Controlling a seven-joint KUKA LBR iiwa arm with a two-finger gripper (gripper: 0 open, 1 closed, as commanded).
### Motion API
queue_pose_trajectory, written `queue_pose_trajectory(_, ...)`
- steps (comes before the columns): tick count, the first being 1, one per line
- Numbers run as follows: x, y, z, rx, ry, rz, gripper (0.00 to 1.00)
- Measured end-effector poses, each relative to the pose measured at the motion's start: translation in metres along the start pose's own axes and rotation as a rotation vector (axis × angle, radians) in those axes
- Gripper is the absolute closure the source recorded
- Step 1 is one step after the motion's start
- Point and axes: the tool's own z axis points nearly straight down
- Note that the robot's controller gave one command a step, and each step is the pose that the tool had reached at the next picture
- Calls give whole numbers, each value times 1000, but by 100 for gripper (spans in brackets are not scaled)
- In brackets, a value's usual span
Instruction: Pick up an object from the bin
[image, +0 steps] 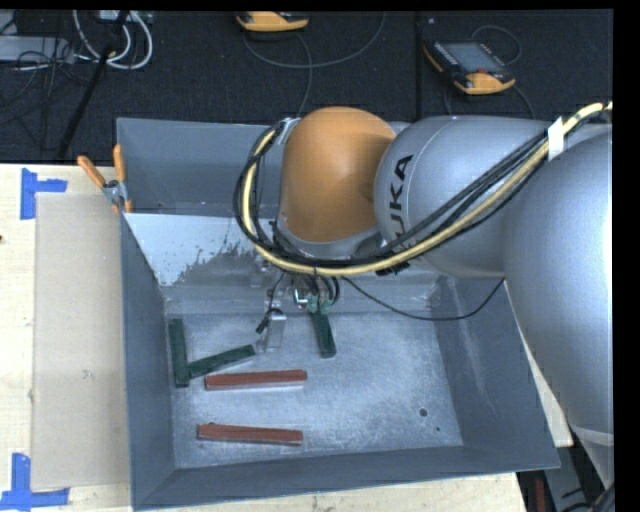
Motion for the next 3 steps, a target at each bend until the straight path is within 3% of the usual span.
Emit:
queue_pose_trajectory(1, 22, 29, 102, 2, -2, -213, 0)
queue_pose_trajectory(2, 40, 14, 68, 2, -8, -309, 0)
queue_pose_trajectory(3, 6, 56, 69, 0, -14, -405, 0)
